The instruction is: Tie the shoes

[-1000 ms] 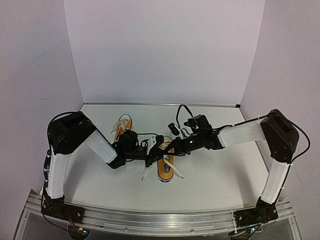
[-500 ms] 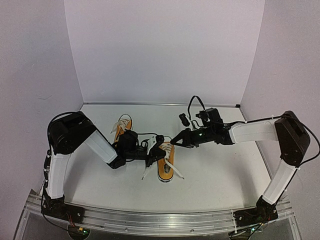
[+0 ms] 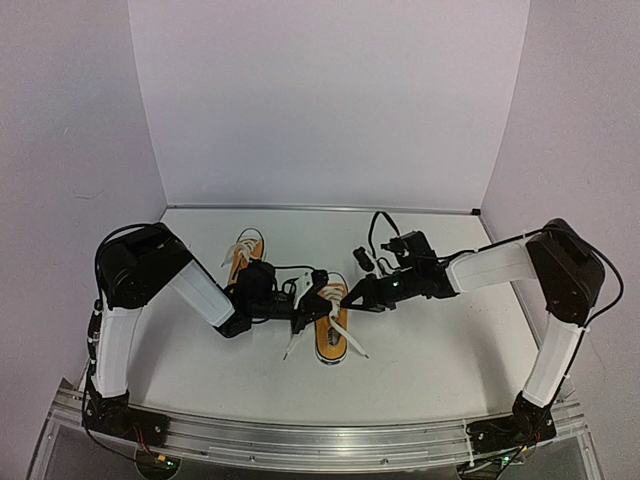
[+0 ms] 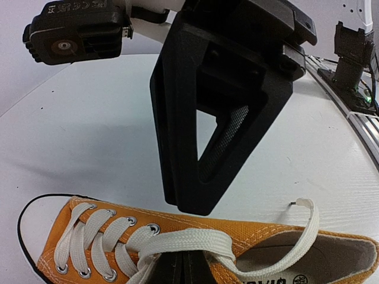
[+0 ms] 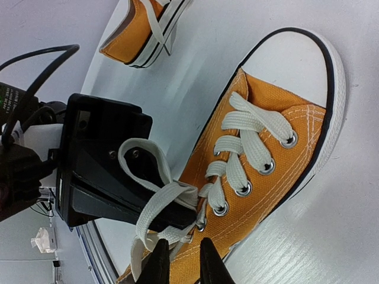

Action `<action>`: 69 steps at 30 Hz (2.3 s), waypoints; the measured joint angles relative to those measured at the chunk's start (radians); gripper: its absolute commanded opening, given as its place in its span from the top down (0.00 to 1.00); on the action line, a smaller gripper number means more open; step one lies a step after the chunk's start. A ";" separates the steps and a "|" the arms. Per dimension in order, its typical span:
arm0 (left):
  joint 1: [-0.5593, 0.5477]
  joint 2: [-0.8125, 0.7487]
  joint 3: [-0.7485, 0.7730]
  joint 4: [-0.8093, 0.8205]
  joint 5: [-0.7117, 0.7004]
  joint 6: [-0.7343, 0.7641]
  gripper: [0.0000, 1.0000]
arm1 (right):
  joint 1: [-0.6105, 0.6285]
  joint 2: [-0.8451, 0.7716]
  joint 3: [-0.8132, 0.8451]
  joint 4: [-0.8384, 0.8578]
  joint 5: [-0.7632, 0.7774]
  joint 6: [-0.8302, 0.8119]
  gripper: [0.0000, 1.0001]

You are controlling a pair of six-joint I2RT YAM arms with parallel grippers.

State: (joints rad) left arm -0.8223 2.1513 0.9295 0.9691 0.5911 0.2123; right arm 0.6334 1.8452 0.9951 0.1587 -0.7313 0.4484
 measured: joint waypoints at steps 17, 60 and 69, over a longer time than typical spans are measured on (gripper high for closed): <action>0.000 0.000 0.000 0.000 0.000 0.000 1.00 | 0.029 0.026 0.014 0.005 -0.023 -0.002 0.77; 0.110 -0.315 -0.157 -0.290 -0.068 -0.035 0.43 | 0.036 -0.025 0.026 -0.026 0.057 -0.011 1.00; 0.115 -0.256 -0.099 -0.208 0.039 -0.210 0.38 | 0.036 -0.025 0.026 -0.033 0.057 -0.018 1.00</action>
State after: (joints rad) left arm -0.7070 1.8952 0.8304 0.7611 0.6304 0.0020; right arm 0.6694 1.8206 1.0210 0.1257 -0.6739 0.4309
